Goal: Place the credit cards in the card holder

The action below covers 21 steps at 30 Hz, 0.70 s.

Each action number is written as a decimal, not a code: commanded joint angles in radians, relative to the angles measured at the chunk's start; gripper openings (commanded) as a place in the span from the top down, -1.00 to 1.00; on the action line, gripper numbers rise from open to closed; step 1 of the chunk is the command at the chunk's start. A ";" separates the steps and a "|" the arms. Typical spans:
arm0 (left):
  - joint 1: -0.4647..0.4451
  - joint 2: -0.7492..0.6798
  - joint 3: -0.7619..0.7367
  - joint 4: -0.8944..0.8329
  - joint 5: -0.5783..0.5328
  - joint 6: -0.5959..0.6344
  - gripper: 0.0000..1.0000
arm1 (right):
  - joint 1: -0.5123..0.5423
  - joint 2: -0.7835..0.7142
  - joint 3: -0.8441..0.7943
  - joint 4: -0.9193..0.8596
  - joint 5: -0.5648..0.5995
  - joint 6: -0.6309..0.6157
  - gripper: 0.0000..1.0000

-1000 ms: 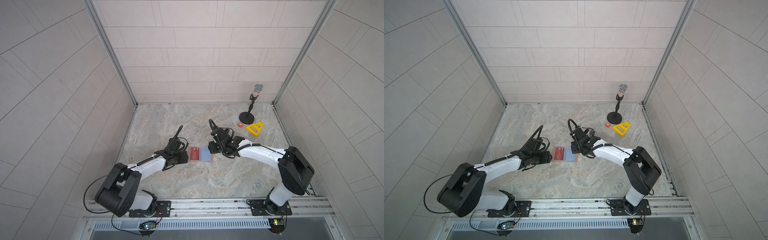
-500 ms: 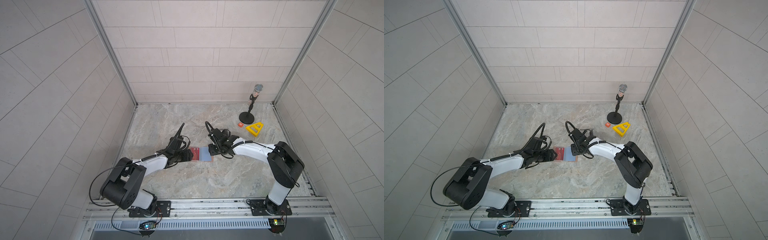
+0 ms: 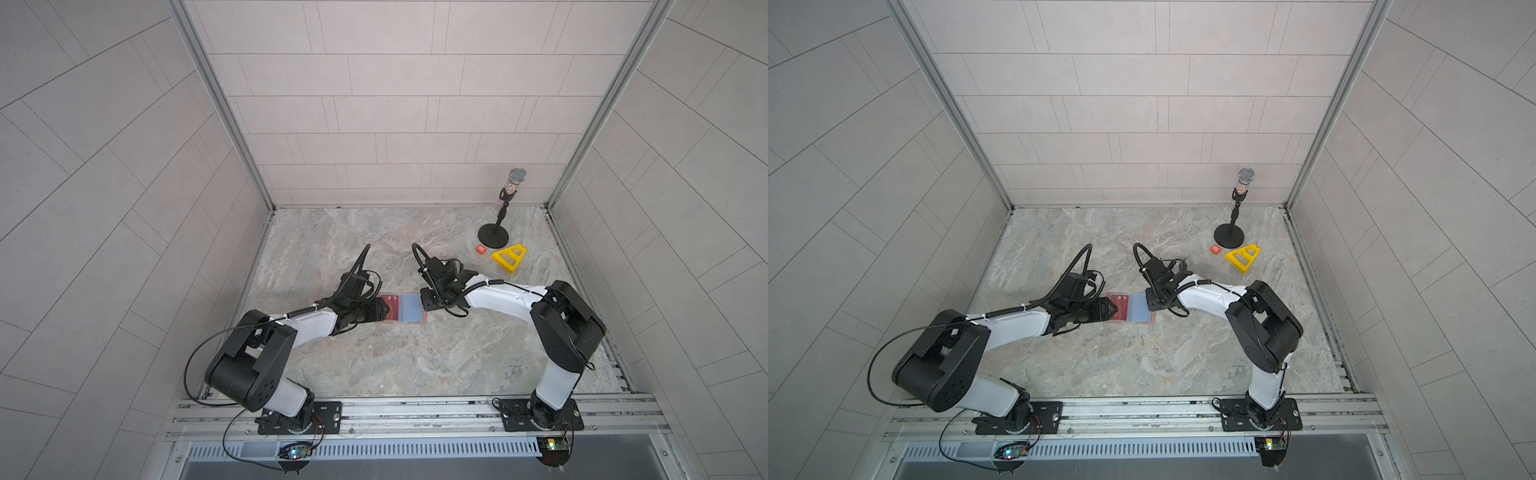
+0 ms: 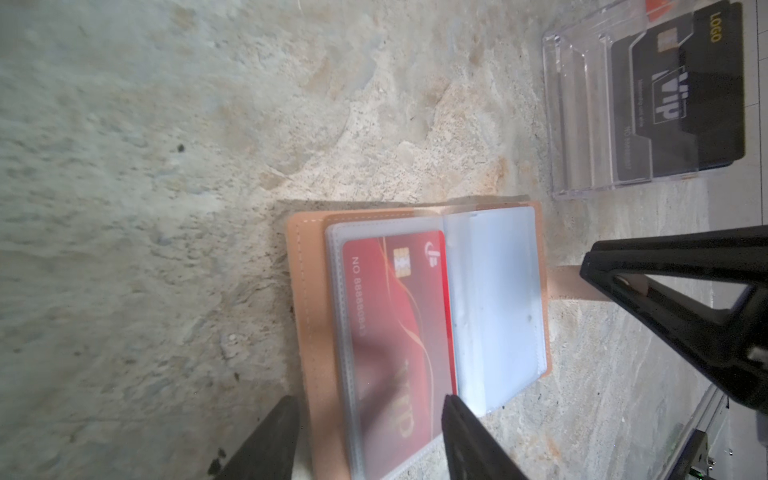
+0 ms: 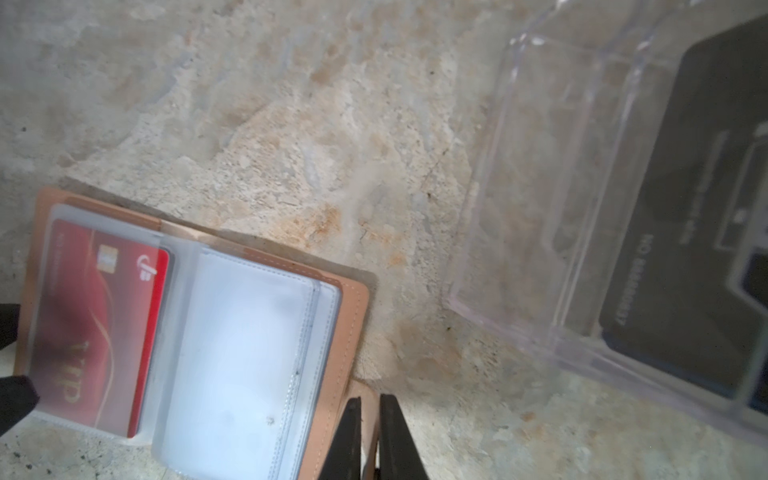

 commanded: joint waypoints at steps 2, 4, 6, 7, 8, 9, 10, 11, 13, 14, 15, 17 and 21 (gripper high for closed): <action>0.000 0.027 -0.011 -0.054 0.006 -0.010 -0.20 | -0.005 -0.022 -0.036 -0.030 0.048 0.000 0.84; -0.001 0.031 -0.011 -0.051 0.006 -0.012 -0.18 | -0.008 -0.023 -0.049 -0.032 0.056 -0.001 0.86; 0.000 0.034 -0.011 -0.049 0.007 -0.012 -0.13 | -0.009 -0.023 -0.055 -0.035 0.065 -0.002 0.87; 0.000 0.036 -0.012 -0.047 0.009 -0.014 -0.13 | -0.009 -0.023 -0.059 -0.036 0.070 -0.003 0.87; -0.001 0.038 -0.013 -0.045 0.010 -0.017 -0.08 | -0.011 -0.021 -0.060 -0.039 0.074 -0.004 0.88; -0.001 0.037 -0.014 -0.044 0.010 -0.019 -0.04 | -0.011 -0.020 -0.061 -0.041 0.079 -0.005 0.88; -0.001 0.036 -0.013 -0.042 0.011 -0.020 -0.03 | -0.010 -0.017 -0.062 -0.045 0.083 -0.005 0.89; 0.000 0.034 -0.014 -0.040 0.011 -0.021 -0.03 | -0.010 -0.016 -0.063 -0.049 0.089 -0.005 0.89; 0.000 0.034 -0.015 -0.040 0.011 -0.023 -0.03 | -0.011 -0.015 -0.063 -0.055 0.099 -0.006 0.89; 0.000 0.033 -0.014 -0.041 0.008 -0.023 -0.03 | -0.011 -0.014 -0.063 -0.059 0.106 -0.007 0.90; -0.001 0.033 -0.014 -0.042 0.006 -0.023 -0.03 | -0.011 -0.015 -0.061 -0.063 0.116 -0.007 0.90; 0.000 0.031 -0.016 -0.051 -0.013 -0.030 -0.02 | -0.011 -0.016 -0.061 -0.074 0.133 -0.008 0.90; -0.001 0.023 -0.019 -0.066 -0.031 -0.030 0.09 | -0.011 -0.016 -0.062 -0.076 0.139 -0.011 0.91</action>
